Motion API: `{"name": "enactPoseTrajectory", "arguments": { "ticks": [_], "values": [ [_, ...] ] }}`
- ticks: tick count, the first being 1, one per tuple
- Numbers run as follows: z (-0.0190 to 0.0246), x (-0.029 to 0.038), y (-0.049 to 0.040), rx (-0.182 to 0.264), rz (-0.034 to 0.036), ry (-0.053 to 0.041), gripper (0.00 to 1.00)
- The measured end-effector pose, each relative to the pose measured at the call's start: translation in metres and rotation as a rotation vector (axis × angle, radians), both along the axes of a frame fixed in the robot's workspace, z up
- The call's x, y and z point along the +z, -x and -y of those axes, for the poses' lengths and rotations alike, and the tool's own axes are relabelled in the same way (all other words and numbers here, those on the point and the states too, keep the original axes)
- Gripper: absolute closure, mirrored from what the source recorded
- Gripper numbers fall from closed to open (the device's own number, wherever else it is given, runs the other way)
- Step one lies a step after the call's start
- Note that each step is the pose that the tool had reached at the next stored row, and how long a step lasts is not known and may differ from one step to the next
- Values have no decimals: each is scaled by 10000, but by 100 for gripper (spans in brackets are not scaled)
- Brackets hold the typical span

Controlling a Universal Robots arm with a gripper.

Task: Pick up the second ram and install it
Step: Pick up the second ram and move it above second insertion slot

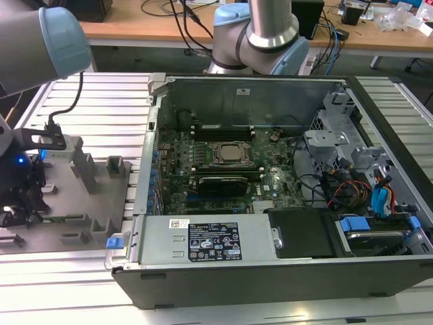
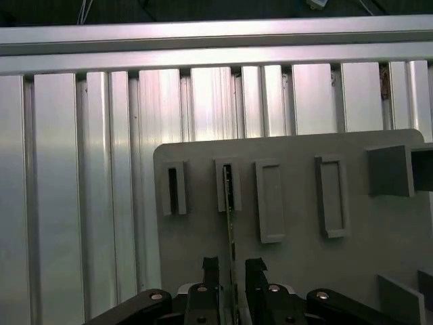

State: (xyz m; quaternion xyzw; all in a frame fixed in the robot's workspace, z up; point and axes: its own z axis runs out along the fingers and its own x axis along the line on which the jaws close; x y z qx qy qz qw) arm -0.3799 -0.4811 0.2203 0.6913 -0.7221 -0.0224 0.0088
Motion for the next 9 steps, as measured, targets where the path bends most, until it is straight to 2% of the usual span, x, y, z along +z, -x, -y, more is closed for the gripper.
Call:
{"name": "enactPoseTrajectory", "arguments": {
  "ticks": [6, 8, 9],
  "values": [
    [0, -117, -1, 118, 2, -1, 70],
    [0, -200, 0, 193, 1, -1, 70],
    [0, -217, 0, 217, 1, -3, 70]
  ]
}}
